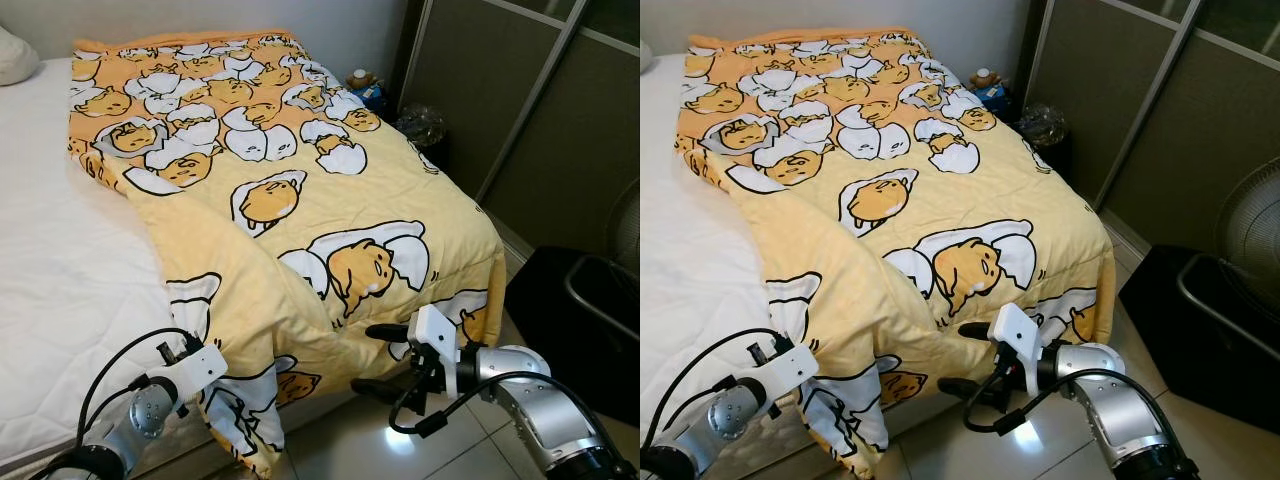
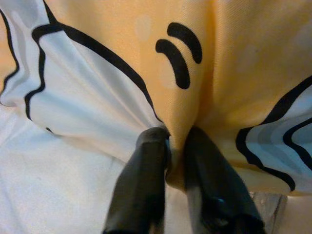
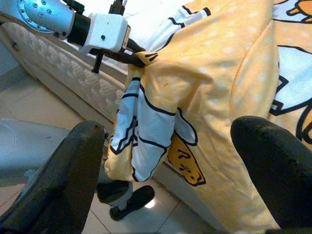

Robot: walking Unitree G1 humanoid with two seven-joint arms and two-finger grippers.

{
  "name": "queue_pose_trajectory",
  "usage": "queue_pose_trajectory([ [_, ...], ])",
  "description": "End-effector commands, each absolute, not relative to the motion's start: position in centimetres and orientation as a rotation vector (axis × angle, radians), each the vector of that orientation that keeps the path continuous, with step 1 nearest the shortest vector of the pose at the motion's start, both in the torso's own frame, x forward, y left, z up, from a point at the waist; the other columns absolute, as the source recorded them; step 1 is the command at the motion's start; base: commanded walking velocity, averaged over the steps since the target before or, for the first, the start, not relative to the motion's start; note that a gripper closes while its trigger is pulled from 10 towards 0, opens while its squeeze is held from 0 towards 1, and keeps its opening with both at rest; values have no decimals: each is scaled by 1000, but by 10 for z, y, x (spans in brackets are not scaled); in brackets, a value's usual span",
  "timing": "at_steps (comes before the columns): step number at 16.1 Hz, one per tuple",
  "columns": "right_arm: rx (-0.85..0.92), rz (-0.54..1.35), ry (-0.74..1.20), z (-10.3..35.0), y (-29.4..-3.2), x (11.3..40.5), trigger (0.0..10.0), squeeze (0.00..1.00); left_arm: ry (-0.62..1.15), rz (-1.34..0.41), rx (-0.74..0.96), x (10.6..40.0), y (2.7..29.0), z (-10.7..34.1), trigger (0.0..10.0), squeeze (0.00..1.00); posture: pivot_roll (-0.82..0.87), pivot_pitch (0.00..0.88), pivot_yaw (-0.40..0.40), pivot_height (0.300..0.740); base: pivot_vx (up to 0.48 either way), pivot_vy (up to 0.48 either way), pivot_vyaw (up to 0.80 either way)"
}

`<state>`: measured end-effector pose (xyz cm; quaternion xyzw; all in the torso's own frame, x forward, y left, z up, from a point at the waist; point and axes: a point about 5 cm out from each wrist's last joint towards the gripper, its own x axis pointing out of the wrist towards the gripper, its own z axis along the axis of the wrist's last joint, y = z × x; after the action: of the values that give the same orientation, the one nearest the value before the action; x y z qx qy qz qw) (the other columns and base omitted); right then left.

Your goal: Clean up the room

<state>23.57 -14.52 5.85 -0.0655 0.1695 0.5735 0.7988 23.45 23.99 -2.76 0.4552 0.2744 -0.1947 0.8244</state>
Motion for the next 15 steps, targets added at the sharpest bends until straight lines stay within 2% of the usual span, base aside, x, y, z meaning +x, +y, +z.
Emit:
queue_pose_trajectory([
  [1, -138, 1227, 356, 60, -145, 236, 10000, 1000, 584, -454, 990, 232, 242, -27, 0, 0, 19, 9, -14, 740, 0, 0, 0],
  [4, -132, 1241, 360, 60, -144, 235, 10000, 1000, 608, -519, 990, 225, 247, -27, 0, 0, 22, 11, -16, 740, 0, 0, 0],
  [6, -138, 1252, 362, 60, -144, 236, 10000, 1000, 719, -669, 981, 203, 255, -32, 0, 0, 28, 9, -13, 740, 0, 0, 0],
  [8, -141, 1258, 364, 60, -144, 236, 10000, 1000, 773, -703, 985, 194, 261, -33, 0, 0, 32, 2, -12, 740, 0, 0, 0],
  [10, -141, 1262, 365, 59, -144, 235, 10000, 1000, 820, -698, 995, 189, 270, -33, 0, 0, 34, 0, -12, 740, 0, 0, 0],
  [13, -138, 1281, 367, 59, -142, 233, 10000, 1000, 982, -677, 1023, 174, 295, -41, 0, 0, 38, 0, -10, 740, 0, 0, 0],
  [15, -138, 1286, 367, 59, -141, 232, 10000, 1000, 1065, -603, 1070, 168, 311, -43, 0, 0, 40, 0, -10, 740, 0, 0, 0],
])
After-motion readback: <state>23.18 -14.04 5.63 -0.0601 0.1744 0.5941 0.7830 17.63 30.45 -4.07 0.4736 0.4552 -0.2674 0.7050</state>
